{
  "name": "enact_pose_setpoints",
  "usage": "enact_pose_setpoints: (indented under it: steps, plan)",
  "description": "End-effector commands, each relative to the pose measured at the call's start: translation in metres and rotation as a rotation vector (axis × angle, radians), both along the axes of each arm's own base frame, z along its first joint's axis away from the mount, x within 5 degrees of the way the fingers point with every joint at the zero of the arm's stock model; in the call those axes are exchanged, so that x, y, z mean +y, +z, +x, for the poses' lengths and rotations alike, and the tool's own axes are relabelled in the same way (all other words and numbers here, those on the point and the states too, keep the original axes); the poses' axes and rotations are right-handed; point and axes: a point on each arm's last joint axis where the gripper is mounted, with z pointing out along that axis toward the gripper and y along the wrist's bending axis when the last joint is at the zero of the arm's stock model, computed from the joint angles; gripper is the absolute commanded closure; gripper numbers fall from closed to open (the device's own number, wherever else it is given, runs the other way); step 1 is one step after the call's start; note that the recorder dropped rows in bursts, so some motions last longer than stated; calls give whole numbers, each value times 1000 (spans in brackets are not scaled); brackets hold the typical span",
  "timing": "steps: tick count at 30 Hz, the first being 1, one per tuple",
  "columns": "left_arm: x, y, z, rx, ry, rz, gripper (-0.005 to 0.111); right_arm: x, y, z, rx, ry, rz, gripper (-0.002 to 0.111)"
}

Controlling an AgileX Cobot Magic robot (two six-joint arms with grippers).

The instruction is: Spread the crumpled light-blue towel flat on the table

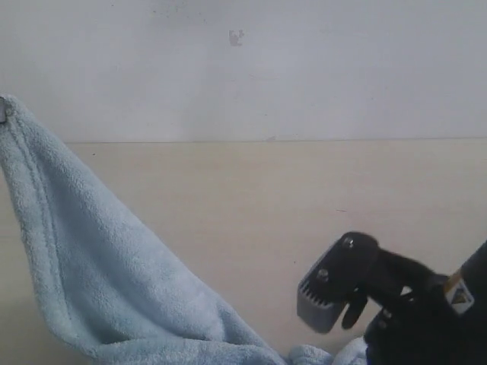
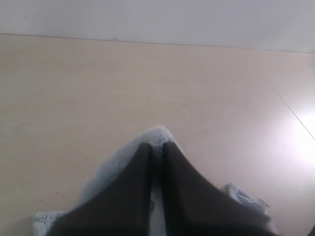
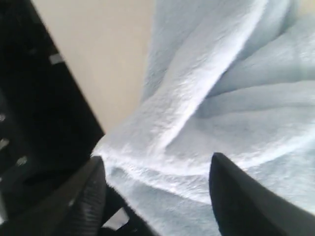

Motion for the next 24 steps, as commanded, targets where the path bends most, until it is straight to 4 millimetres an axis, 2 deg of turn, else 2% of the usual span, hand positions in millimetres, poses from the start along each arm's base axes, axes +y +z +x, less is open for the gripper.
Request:
enact_pose_setpoints:
  steps: [1,6,11,14,17,24]
  plan:
    - [-2,1,-1,-10,-5,-15,103,-22,11,9,-206,-121,-119,57]
    - [-2,1,-1,-10,-5,-15,103,-41,10,24,-299,-241,-265,57]
    - [-2,1,-1,-9,-7,-15,103,-63,-11,55,-180,-353,-279,57]
    - [-2,1,-1,-9,-7,-15,103,-63,-27,69,-47,-374,-174,57]
    - [-2,1,-1,-9,-7,-15,103,-57,-38,84,11,-355,-122,57]
    - [-1,-7,-1,5,1,-12,103,-47,-67,116,60,-344,-171,57]
